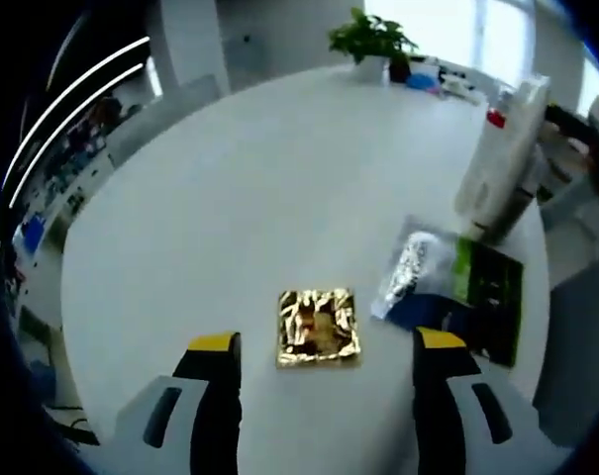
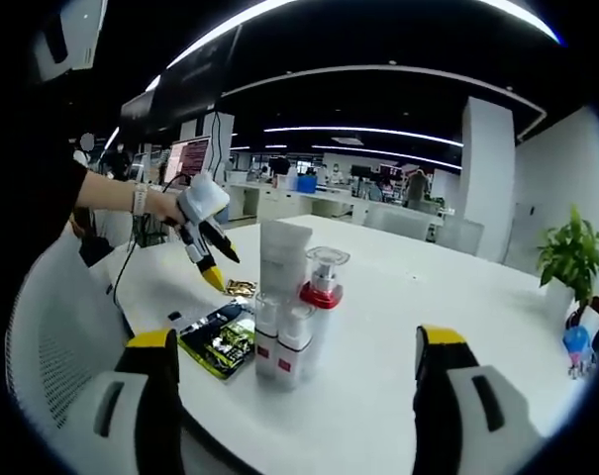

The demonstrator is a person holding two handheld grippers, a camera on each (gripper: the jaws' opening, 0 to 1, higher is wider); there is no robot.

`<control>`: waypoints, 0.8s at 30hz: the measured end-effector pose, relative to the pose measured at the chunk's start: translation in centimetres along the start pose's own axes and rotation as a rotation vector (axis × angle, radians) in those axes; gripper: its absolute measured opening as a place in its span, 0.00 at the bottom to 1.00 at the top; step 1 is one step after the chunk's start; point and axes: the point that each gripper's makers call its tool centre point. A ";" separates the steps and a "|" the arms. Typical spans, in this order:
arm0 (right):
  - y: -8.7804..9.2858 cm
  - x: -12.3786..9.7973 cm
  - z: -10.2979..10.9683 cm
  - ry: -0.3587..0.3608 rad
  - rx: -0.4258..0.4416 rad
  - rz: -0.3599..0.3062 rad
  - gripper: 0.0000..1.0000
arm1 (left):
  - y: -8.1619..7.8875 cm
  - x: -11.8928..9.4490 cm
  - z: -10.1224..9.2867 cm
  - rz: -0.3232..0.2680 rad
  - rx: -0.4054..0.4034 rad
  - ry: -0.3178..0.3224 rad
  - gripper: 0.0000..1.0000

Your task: Arrange the skincare products in the storage area until every visible bottle or jar stands upright without overlapping.

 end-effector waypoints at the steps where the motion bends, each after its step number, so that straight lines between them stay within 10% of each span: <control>1: 0.0 0.0 0.0 0.001 -0.002 0.002 0.99 | 0.0 0.1 0.1 0.005 0.005 -0.010 0.68; 24: 0.2 0.1 -0.4 0.017 0.005 0.014 0.99 | 1.0 2.9 1.4 0.090 0.032 0.018 0.52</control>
Point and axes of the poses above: the point that each gripper's makers call its tool centre point, and the gripper's own axes: x roughly forward along the fingers, z roughly to its left, y roughly out of its underside, and after that the axes turned 8 degrees about -x, right-handed
